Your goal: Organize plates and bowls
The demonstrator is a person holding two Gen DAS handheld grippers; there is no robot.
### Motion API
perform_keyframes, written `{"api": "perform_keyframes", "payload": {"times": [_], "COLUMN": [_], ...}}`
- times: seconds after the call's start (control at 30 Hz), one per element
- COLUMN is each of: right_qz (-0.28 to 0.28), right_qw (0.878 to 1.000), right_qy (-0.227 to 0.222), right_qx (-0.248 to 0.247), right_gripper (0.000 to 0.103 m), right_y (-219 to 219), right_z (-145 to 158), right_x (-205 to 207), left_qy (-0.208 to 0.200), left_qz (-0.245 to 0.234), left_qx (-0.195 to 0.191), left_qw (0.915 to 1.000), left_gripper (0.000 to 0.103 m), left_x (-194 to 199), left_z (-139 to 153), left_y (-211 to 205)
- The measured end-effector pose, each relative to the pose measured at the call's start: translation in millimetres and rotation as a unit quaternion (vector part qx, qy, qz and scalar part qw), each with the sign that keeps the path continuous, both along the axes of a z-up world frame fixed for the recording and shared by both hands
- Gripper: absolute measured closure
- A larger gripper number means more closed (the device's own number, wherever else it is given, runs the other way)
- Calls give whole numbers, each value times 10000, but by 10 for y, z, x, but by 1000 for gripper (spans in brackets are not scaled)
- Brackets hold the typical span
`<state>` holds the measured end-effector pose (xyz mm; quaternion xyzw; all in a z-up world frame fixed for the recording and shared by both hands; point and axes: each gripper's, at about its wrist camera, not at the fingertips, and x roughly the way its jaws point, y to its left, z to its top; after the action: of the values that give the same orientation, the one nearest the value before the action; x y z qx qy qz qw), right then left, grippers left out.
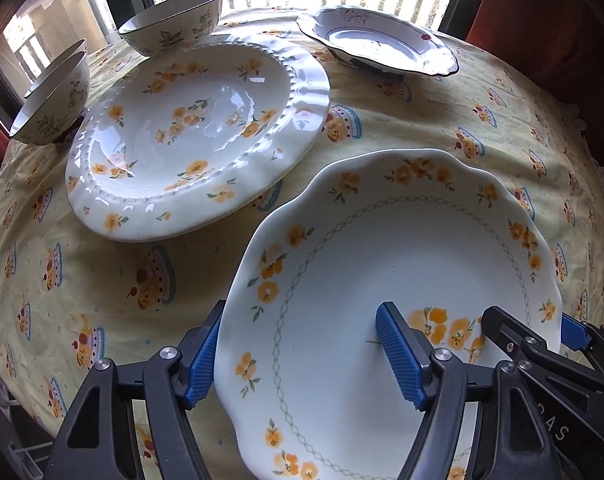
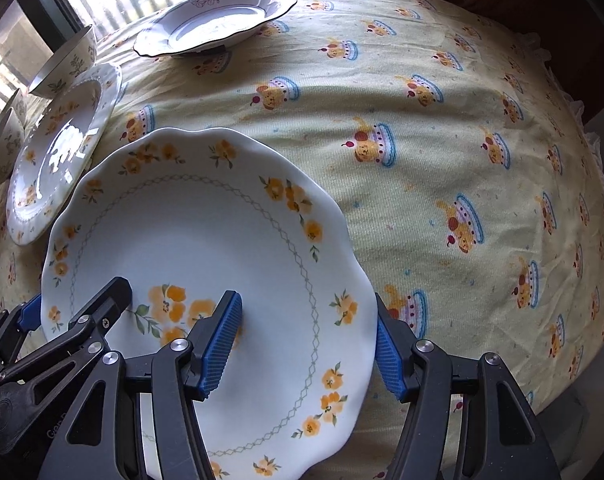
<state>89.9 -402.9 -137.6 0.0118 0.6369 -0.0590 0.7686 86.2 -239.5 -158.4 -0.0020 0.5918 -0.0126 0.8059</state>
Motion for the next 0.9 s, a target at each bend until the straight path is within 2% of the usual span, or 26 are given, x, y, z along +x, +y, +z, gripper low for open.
{"api": "perform_keyframes", "payload": {"times": [0.07,0.13,0.2,0.27,0.4,0.67,0.8,0.9], "right_qz": [-41,-74,-34,-54,-256,-446,-497,-501], "right_qw": [10000,10000,9996,9988,9977,9948,9929,9922], "right_qy": [1,5,-181,-369,-548,-875,-1028,-1108], "right_qx": [-18,-44,-194,-332,-297,-283,-331,-266], "right_gripper": [36,36,35,33,23,21,21,21], "right_y": [5,19,81,123,181,634,914,1073], "right_z": [0,22,100,219,391,612,691,725], "right_x": [-14,-14,3,1,21,73,154,254], "left_qy": [89,108,58,14,-102,-271,-228,-320], "left_qz": [-34,-101,-215,-276,-347,-505,-429,-406], "left_qx": [-47,-86,-101,-136,-180,-185,-310,-217], "left_qw": [9999,9999,9997,9995,9992,9982,9983,9984], "left_gripper": [26,20,18,15,8,4,4,4], "left_x": [26,10,-3,5,34,139,246,335], "left_z": [2,39,114,195,343,559,612,646], "left_y": [22,51,96,155,369,813,1070,1207]}}
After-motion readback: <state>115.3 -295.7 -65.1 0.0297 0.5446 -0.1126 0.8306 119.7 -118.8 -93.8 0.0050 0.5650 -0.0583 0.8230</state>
